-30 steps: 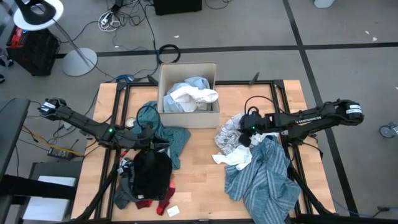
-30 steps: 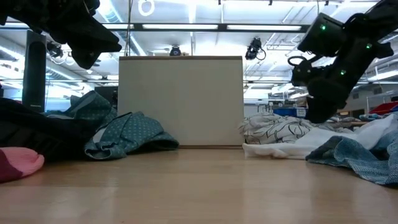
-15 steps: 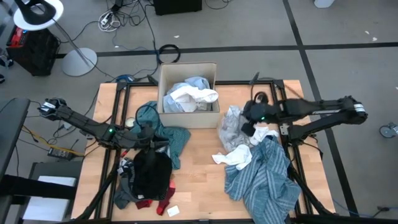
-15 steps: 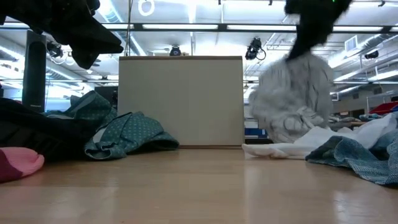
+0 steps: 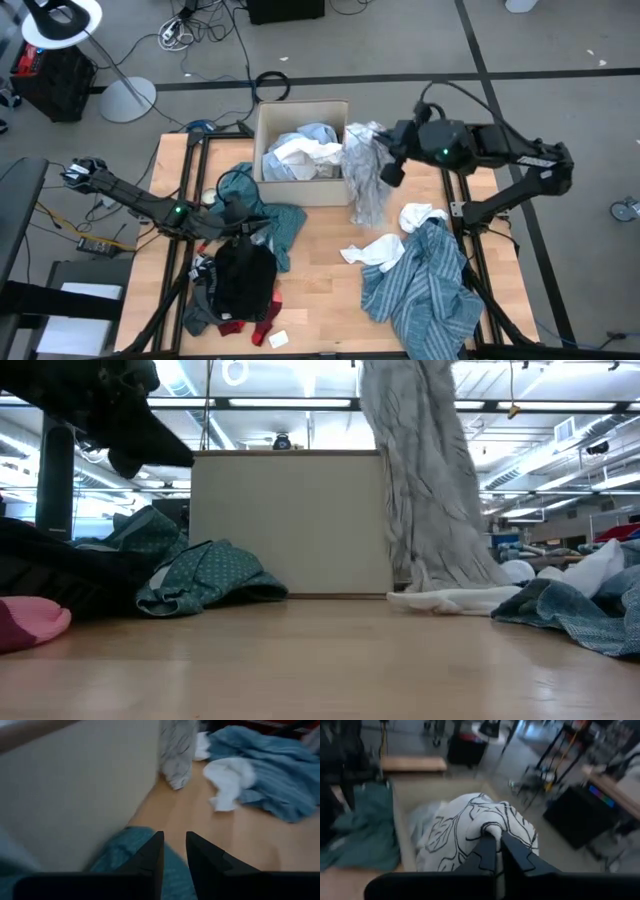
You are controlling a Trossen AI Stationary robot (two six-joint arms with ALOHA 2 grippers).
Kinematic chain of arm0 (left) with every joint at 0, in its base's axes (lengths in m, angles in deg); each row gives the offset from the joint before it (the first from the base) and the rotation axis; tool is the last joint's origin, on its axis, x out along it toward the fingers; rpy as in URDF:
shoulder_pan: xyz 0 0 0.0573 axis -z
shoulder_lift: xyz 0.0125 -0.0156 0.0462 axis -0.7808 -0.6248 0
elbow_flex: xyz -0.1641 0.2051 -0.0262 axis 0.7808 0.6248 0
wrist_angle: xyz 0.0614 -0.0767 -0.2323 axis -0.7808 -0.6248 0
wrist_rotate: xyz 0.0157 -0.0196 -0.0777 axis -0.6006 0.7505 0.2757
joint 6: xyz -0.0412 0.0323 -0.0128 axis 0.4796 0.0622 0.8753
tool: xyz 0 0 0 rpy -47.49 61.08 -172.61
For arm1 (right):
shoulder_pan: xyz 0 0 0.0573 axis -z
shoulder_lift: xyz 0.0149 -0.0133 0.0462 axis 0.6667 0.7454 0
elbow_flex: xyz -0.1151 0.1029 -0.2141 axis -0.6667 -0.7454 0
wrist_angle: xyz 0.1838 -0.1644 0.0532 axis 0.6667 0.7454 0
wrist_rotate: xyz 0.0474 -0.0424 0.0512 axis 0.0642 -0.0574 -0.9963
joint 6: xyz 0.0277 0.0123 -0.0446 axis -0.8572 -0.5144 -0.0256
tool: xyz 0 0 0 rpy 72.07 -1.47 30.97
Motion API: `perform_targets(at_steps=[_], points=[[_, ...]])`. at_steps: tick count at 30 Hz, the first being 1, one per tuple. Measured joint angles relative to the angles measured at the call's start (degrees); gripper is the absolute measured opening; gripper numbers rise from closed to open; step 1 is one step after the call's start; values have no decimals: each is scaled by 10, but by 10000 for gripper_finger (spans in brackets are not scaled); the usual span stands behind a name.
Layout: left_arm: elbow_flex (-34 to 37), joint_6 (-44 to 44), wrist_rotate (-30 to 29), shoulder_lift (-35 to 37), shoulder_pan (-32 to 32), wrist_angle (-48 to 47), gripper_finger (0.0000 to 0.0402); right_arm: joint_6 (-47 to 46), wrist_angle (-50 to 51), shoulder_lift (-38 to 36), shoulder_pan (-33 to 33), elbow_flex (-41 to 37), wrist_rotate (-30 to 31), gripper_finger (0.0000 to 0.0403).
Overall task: Sort clothes
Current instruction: Put the white shirt into the laundry organizer
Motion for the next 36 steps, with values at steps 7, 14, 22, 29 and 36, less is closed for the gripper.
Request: perform_targets(at_steps=[7, 14, 22, 29, 36], points=[[0, 42, -105, 0, -1, -68, 85, 110, -90, 100, 30, 145, -19, 5], [0, 47, -125, 0, -37, -124, 85, 167, -159, 176, 61, 241, -103, 5], [0, 49, -52, 0, -99, -168, 76, 206, -309, 247, 105, 318, -212, 5], [0, 11, -27, 0, -143, -167, 65, 203, -493, 289, 169, 344, -321, 5], [0, -8, -10, 0, -160, -152, 65, 156, -435, 300, 223, 345, -355, 5]])
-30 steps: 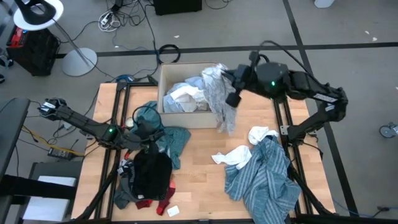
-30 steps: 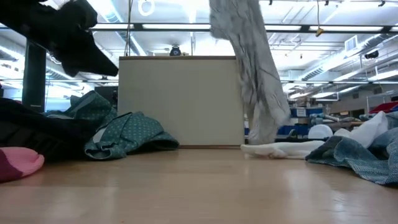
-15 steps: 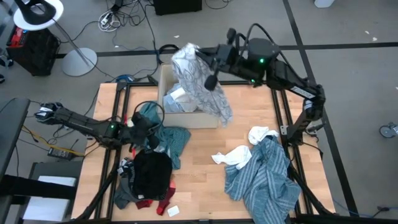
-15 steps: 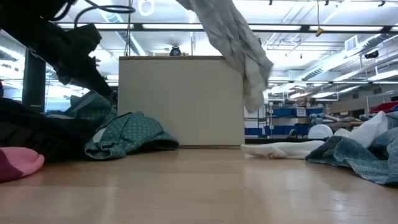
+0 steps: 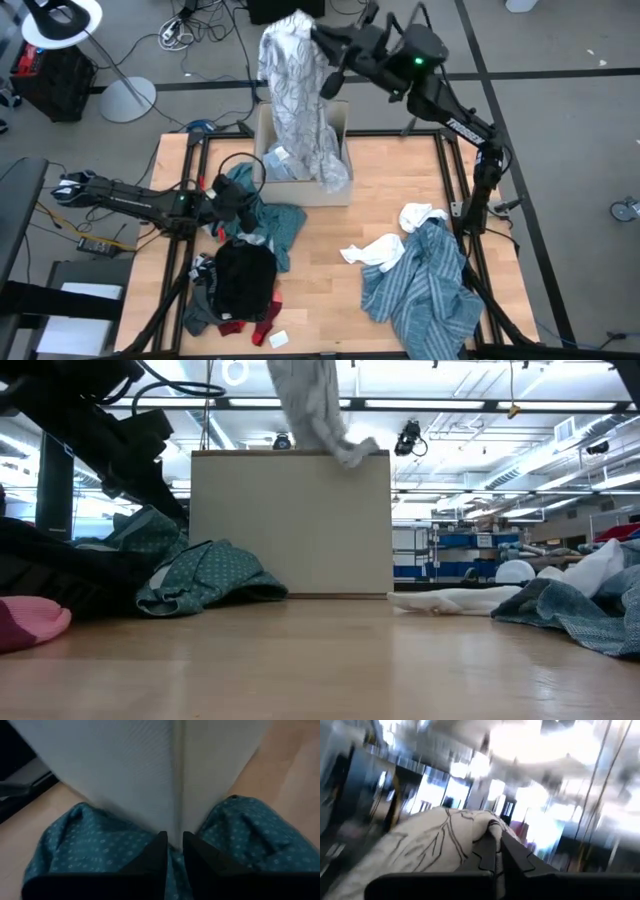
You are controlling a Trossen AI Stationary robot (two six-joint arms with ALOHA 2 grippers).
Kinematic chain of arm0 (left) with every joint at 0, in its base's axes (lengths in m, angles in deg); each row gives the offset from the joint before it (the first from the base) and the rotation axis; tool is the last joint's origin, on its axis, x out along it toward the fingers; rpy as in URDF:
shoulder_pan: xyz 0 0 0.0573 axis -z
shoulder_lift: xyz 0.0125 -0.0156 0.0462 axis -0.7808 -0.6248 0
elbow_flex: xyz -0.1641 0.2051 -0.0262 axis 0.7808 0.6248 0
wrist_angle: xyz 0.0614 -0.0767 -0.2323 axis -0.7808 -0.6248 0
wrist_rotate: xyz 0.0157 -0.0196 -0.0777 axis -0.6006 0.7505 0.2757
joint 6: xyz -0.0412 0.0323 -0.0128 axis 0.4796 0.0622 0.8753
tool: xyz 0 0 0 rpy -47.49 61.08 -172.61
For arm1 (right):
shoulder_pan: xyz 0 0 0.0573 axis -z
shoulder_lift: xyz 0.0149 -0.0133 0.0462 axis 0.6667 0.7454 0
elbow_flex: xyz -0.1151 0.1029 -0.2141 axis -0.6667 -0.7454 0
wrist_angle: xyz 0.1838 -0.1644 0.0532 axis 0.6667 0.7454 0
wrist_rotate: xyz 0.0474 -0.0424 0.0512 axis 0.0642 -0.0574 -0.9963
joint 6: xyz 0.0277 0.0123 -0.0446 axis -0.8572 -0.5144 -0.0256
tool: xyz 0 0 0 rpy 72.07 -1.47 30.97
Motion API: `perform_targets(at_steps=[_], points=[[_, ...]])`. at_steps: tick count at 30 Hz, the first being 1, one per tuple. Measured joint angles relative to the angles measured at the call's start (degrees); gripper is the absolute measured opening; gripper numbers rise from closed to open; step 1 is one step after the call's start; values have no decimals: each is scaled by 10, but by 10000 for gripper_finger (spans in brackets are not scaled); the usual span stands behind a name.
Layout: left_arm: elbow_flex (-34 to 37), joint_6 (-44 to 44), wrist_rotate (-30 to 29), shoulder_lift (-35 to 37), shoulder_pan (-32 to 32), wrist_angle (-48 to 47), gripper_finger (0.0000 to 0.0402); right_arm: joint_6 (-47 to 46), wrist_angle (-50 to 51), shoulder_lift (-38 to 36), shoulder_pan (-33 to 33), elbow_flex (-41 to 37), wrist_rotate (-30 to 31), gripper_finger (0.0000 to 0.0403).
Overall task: Sort clothes
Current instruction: Put the white shirt into the laundry organizer
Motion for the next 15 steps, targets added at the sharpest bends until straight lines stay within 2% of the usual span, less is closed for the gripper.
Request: perform_targets(at_steps=[9, 12, 15], points=[[0, -58, 37, 0, -2, 72, 65, -134, 440, 19, 32, -1, -15, 6], [0, -76, 39, 0, -2, 102, 65, -140, 504, 53, 33, -13, -53, 9], [0, -94, 41, 0, -2, 130, 65, -146, 509, 92, 31, -25, -63, 22]])
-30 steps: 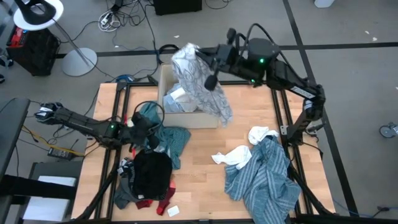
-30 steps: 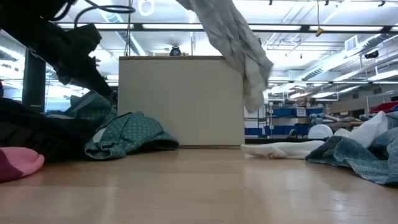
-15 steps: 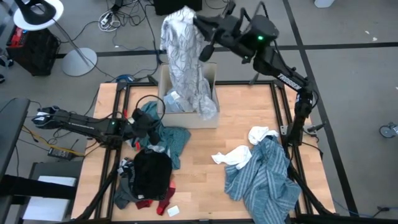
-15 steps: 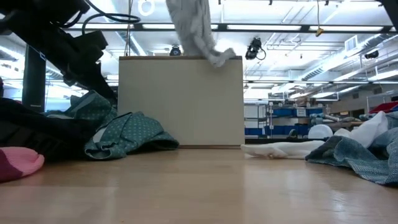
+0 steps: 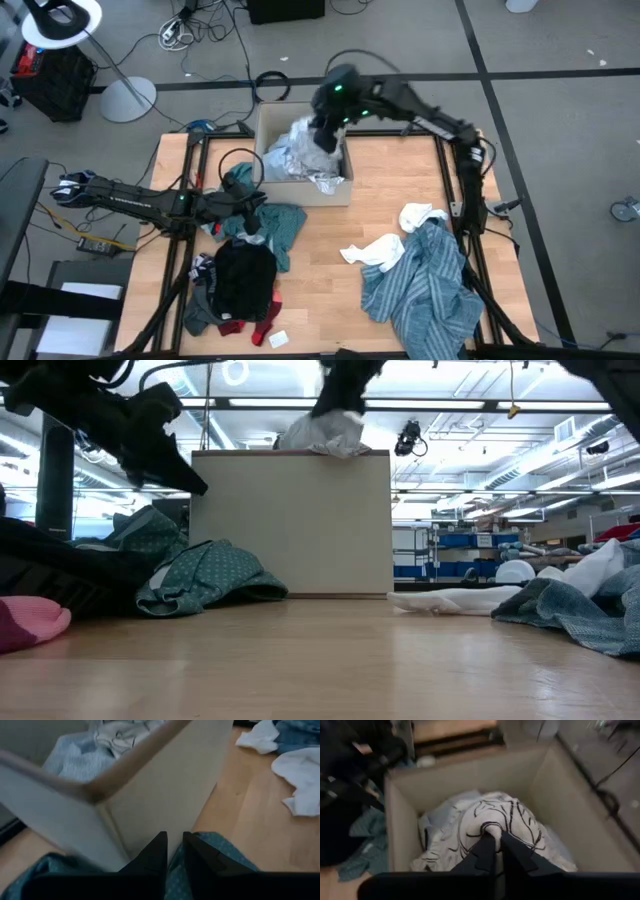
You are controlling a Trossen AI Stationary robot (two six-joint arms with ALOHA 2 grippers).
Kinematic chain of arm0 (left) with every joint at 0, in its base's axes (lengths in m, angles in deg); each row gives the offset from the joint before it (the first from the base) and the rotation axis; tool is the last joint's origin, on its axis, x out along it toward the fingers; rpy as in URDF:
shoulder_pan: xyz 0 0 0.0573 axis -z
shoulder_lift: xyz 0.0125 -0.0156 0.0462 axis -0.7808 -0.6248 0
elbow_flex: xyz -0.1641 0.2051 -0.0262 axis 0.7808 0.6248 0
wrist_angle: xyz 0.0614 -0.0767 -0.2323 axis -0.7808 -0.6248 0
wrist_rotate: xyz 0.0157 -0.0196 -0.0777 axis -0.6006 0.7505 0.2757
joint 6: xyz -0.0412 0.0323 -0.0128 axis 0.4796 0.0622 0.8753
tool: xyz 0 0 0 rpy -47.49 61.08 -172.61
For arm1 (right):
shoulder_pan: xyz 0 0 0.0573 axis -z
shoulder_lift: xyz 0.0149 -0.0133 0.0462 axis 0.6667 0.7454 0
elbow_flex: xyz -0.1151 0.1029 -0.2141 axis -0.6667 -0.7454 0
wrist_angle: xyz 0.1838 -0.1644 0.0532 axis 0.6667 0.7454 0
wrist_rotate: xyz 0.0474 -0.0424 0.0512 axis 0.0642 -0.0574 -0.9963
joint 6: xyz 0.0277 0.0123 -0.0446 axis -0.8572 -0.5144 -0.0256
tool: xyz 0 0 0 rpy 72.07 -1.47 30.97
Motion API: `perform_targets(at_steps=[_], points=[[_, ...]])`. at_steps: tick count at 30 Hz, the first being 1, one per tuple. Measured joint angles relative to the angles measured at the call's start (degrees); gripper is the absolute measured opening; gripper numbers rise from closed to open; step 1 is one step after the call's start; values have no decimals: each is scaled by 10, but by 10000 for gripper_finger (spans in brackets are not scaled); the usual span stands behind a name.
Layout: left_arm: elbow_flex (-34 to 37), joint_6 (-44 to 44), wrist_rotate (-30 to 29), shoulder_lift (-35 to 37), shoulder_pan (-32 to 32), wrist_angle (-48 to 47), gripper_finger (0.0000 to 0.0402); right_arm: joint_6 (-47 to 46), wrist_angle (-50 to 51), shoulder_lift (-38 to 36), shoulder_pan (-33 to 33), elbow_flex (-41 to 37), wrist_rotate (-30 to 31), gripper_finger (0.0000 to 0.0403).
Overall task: Sort clothes
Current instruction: Put the white shirt into the laundry organizer, then put the green patterned shirt into the laundry organizer
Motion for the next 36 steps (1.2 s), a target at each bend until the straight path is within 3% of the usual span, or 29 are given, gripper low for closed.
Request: perform_targets(at_steps=[7, 11, 22, 30, 36], points=[[0, -9, 18, 0, 0, 10, 65, -9, 7, 85, 1, -10, -15, 90], [0, -9, 44, 0, 0, 5, 65, -8, 27, 97, 0, -10, -15, 136], [0, -3, 86, 1, 0, -13, 64, -1, 55, 6, 3, -9, -15, 226], [-86, 117, 86, 1, 0, -283, 64, -3, 136, -50, 0, -9, -15, 244], [-87, 199, 93, -1, 0, -357, 64, -21, 207, -93, 0, -10, -14, 243]])
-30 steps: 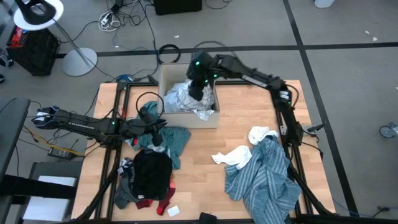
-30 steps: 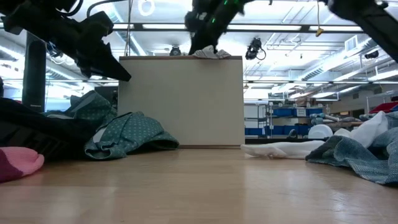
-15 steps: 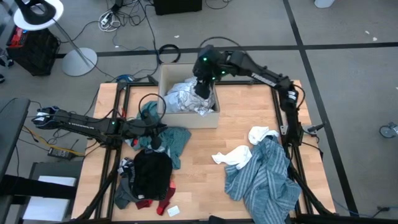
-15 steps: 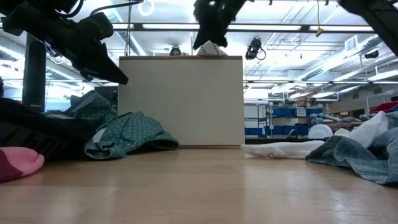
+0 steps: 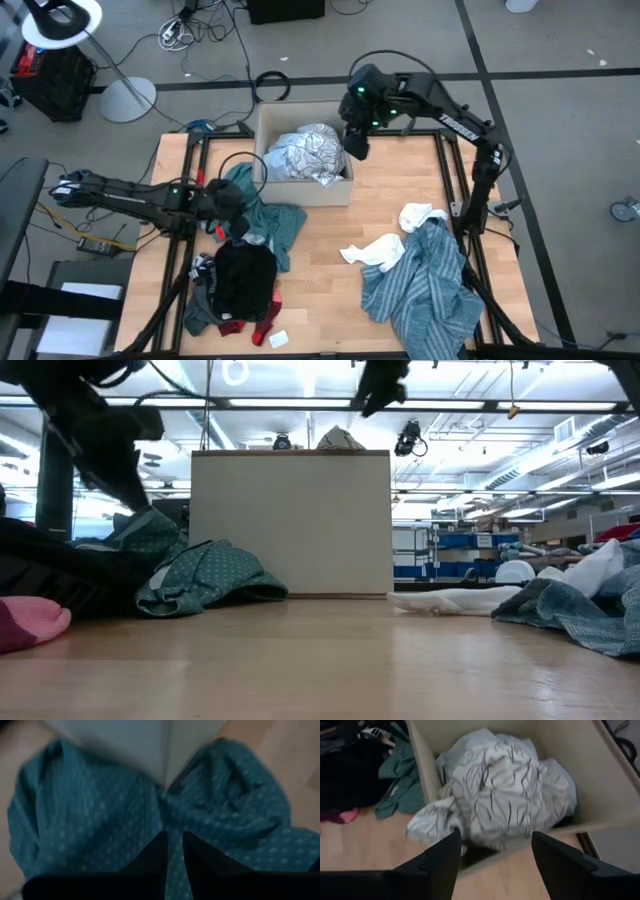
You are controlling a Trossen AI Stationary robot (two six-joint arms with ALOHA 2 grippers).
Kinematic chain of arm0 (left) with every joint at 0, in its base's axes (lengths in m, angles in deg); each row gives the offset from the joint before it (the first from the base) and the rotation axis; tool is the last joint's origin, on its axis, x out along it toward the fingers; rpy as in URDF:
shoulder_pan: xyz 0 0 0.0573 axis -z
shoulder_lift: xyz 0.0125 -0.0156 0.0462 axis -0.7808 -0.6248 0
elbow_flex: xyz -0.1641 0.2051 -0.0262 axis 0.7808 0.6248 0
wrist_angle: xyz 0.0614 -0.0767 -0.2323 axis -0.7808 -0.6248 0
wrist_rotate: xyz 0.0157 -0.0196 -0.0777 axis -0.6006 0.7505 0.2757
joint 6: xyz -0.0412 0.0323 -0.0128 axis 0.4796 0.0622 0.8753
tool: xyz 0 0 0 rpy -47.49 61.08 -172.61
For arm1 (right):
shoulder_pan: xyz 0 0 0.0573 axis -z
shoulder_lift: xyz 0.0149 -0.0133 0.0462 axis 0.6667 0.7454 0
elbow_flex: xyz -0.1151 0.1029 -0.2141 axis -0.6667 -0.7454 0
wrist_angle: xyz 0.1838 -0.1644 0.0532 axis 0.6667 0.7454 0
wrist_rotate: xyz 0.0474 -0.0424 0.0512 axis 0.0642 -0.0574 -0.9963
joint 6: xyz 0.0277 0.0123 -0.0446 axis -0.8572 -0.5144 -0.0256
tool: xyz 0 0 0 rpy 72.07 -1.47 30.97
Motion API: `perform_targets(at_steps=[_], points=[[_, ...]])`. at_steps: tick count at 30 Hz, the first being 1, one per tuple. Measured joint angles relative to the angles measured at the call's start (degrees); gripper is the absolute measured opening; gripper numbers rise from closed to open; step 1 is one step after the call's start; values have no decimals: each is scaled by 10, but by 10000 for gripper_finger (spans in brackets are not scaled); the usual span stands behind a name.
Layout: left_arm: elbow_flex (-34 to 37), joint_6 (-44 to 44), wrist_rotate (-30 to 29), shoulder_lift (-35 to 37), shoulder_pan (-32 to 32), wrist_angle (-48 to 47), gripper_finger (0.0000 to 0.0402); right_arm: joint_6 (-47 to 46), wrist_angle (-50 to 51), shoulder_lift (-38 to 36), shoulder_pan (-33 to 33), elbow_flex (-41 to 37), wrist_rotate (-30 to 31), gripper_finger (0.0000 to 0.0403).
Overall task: Sort clothes
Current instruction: Put the green patterned shirt into the laundry organizer
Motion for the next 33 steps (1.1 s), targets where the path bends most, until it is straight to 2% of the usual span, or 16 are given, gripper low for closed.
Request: perform_targets(at_steps=[6, 13, 15, 17, 19, 21, 28, 33], points=[[58, 84, 44, -2, 0, 18, 66, -22, 14, -65, -11, -36, 7, 242], [146, 113, 69, -4, 0, 121, 85, -55, 11, -175, -31, -128, 70, 240], [154, 121, 87, -4, 0, 141, 76, -73, 3, -217, -36, -174, 92, 239], [148, 126, 90, -4, 0, 138, 44, -92, -14, -263, -43, -234, 108, 237], [131, 113, 87, -4, 0, 130, 12, -110, -47, -309, -51, -308, 112, 236], [97, 96, 73, -3, 0, 111, 5, -133, -91, -358, -60, -387, 113, 236], [-81, 68, 16, -3, 2, -64, 2, -230, -280, -501, -109, -668, 113, 234], [-208, 32, -30, -3, 10, -123, 1, -283, -455, -554, -152, -844, 116, 233]])
